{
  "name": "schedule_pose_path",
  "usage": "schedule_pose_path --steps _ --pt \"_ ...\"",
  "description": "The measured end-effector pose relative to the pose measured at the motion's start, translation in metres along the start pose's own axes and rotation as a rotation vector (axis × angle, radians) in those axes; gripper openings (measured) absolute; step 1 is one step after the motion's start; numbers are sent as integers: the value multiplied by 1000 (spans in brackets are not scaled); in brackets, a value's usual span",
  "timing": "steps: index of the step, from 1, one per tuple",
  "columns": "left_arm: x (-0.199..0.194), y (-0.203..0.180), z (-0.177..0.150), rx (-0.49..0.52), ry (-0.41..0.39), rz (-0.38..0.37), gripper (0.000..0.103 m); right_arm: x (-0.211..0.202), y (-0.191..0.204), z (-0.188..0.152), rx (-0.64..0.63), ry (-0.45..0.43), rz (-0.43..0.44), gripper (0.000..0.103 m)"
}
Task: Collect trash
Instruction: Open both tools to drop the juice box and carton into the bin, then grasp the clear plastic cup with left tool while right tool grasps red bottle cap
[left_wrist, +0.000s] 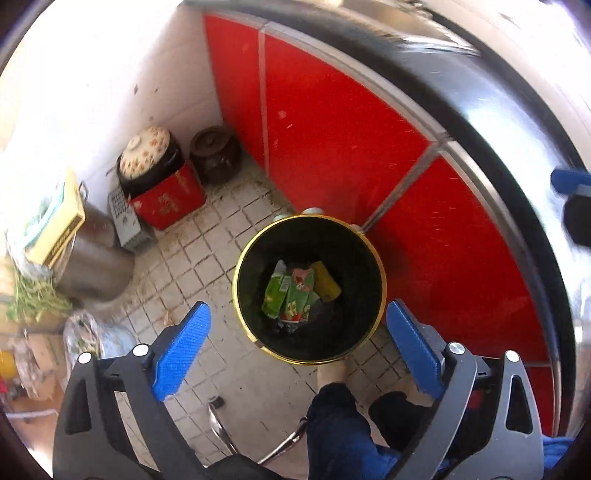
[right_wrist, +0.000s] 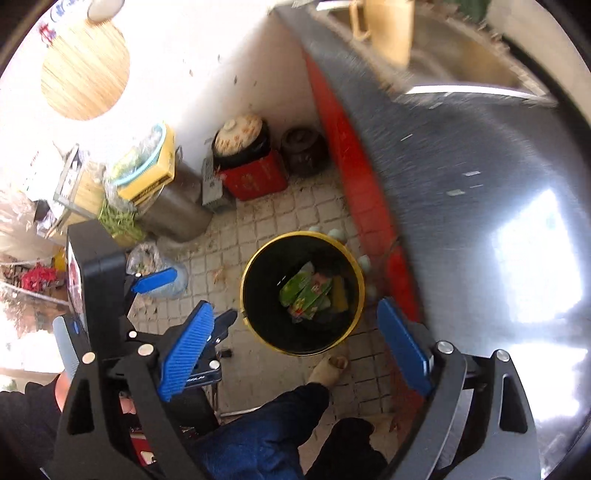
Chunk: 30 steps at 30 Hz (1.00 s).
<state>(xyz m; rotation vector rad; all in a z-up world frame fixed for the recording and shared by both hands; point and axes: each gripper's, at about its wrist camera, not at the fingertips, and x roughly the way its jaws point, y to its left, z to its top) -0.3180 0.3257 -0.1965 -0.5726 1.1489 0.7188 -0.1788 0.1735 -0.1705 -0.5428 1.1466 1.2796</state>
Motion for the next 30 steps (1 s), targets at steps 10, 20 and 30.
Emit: schedule_pose_path --steps 10,20,30 --pt "-61 -143 40 262 -92 -210 94 -162 -137 -80 354 -254 -238 93" --pt "-99 -366 44 739 -162 -379 94 -281 -259 -246 774 -394 -474 94" --pt "-116 -495 -7 975 -115 -456 94 -313 -310 -362 992 -417 -547 94"
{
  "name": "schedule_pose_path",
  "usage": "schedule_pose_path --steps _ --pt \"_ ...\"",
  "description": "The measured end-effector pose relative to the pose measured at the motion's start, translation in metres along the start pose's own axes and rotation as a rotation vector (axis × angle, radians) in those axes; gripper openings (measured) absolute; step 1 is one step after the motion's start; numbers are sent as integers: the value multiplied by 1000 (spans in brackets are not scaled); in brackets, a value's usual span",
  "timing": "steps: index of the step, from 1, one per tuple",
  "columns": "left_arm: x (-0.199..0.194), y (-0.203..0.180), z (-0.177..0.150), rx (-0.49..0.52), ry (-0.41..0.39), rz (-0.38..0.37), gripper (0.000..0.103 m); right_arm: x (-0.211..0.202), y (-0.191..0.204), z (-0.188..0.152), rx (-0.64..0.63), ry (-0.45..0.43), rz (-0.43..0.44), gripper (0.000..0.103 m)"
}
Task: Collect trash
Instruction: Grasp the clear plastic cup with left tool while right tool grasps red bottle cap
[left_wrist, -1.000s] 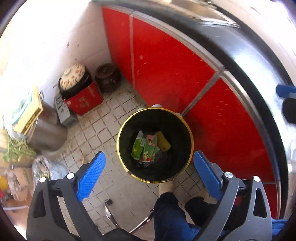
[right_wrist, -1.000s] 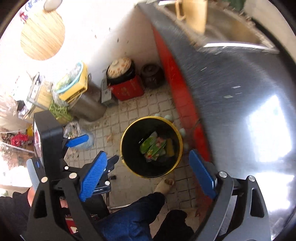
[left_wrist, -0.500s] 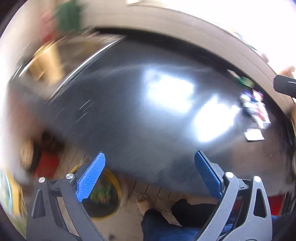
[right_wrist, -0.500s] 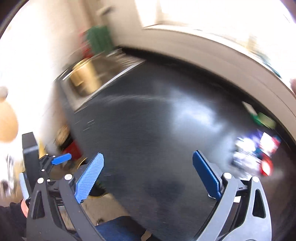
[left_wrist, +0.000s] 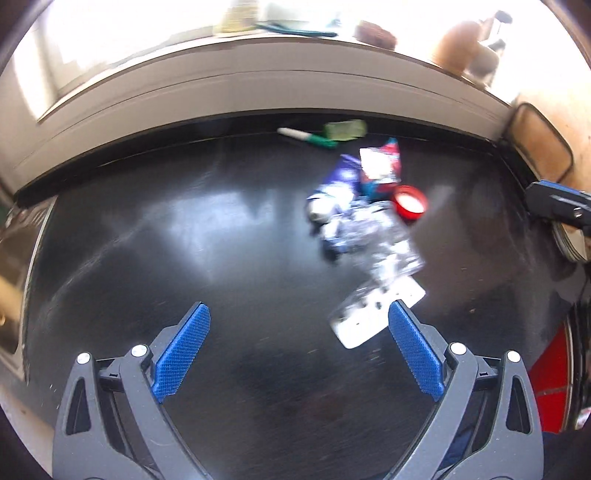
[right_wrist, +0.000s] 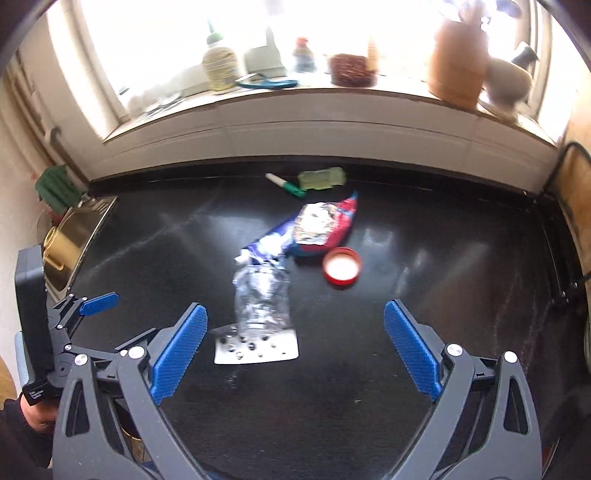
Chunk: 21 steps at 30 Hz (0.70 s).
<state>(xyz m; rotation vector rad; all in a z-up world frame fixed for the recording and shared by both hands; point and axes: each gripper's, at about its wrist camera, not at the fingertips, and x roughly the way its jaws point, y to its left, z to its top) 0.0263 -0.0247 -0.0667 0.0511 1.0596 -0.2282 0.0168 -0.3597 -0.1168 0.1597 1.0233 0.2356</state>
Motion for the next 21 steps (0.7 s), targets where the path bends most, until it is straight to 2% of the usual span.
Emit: schedule_pose_path --steps 5,11,21 --pt "16 -26 11 10 42 -24 94 13 -18 6 -3 15 -6 93" --pt "46 -39 27 -63 110 -53 94 40 -34 14 -21 47 -11 94" --pt "104 -52 46 -167 195 -63 94 125 -58 19 -118 159 4 93"
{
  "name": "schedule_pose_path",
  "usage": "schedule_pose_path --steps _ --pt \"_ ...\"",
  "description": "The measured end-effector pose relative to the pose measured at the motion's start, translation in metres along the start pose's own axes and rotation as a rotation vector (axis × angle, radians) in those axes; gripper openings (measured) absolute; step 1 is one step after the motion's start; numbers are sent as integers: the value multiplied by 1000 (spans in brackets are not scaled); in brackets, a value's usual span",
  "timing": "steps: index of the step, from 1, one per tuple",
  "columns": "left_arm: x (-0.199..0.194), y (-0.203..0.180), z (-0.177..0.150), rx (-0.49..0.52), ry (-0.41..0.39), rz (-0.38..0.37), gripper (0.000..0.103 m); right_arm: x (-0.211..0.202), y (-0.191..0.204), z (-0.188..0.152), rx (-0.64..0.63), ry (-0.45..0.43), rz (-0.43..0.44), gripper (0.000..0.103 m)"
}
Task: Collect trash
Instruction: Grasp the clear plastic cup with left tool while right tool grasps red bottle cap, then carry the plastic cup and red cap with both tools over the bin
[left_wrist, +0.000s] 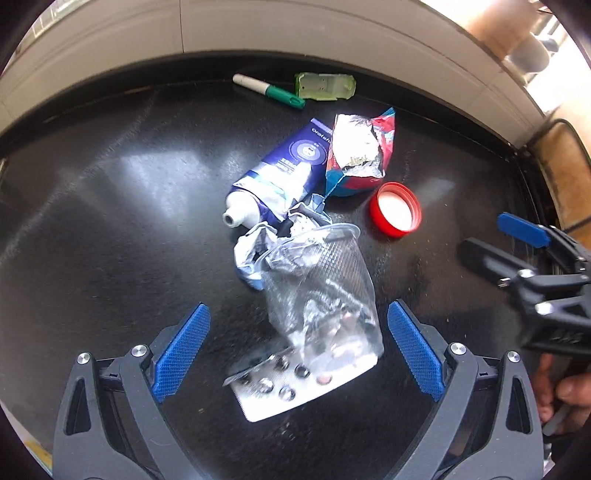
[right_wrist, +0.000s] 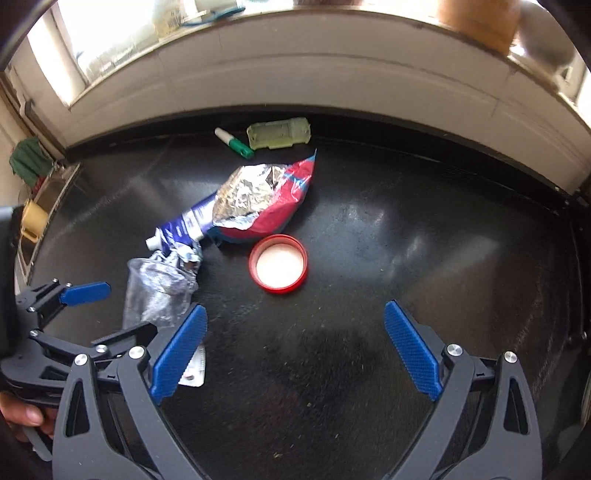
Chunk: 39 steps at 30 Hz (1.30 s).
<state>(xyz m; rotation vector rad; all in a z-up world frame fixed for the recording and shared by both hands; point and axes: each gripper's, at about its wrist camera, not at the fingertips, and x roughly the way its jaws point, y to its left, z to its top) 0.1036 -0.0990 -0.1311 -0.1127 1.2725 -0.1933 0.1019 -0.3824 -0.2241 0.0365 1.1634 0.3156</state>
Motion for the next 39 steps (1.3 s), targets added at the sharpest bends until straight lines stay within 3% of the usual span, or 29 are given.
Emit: schedule_pose_path --steps 10,13,15,22,33,39 --pt "30 6 7 -68 35 -2 92 69 2 15 -122 45 34 91" --pt "31 7 7 -75 36 -32 75 71 8 17 -155 30 17 75" --pt "32 5 7 -75 44 -53 57 69 12 16 -177 19 12 50" --pt "9 -1 3 -27 3 -60 51 59 17 13 -150 16 14 49" --pt "-44 17 -17 -26 -58 -67 51 -9 38 -8 -88 -38 28 49" --pt "-64 34 -37 -18 -89 -34 51 -39 60 -22 -99 -66 29 49"
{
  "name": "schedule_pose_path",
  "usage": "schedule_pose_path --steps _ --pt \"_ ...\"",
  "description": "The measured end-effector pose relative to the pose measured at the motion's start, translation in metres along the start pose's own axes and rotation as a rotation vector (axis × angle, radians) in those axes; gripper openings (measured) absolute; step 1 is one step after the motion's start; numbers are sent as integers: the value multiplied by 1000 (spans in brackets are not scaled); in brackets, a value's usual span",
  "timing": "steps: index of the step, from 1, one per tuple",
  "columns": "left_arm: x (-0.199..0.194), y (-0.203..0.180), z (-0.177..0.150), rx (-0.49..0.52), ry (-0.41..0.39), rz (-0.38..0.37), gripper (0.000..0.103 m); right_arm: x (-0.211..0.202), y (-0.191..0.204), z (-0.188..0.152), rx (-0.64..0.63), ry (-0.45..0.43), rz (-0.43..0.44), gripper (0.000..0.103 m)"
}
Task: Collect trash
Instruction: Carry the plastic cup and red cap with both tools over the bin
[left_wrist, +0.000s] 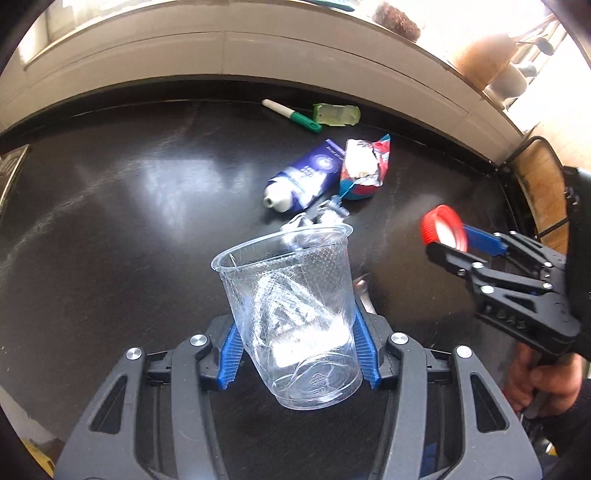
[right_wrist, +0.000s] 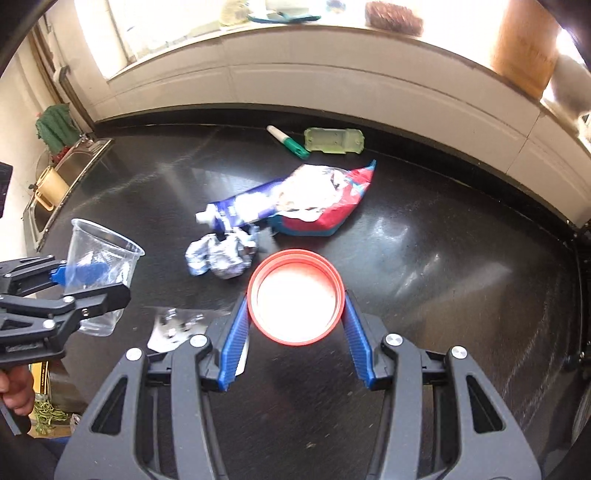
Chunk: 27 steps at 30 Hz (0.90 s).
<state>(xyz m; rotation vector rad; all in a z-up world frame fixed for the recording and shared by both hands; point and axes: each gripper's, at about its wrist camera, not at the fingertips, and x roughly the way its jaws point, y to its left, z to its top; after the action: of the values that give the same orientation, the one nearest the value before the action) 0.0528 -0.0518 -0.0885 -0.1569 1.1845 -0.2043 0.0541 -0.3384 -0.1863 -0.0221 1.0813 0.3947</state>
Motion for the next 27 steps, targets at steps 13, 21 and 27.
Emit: schedule_pose_path --steps 13,21,27 --pt "-45 62 -43 -51 -80 97 51 -23 96 17 -130 -41 94 49" --pt "-94 135 -90 -222 -148 211 51 -11 212 34 -312 -5 267 49" --pt "-135 205 -162 -427 -166 326 51 0 322 22 -487 66 409 49"
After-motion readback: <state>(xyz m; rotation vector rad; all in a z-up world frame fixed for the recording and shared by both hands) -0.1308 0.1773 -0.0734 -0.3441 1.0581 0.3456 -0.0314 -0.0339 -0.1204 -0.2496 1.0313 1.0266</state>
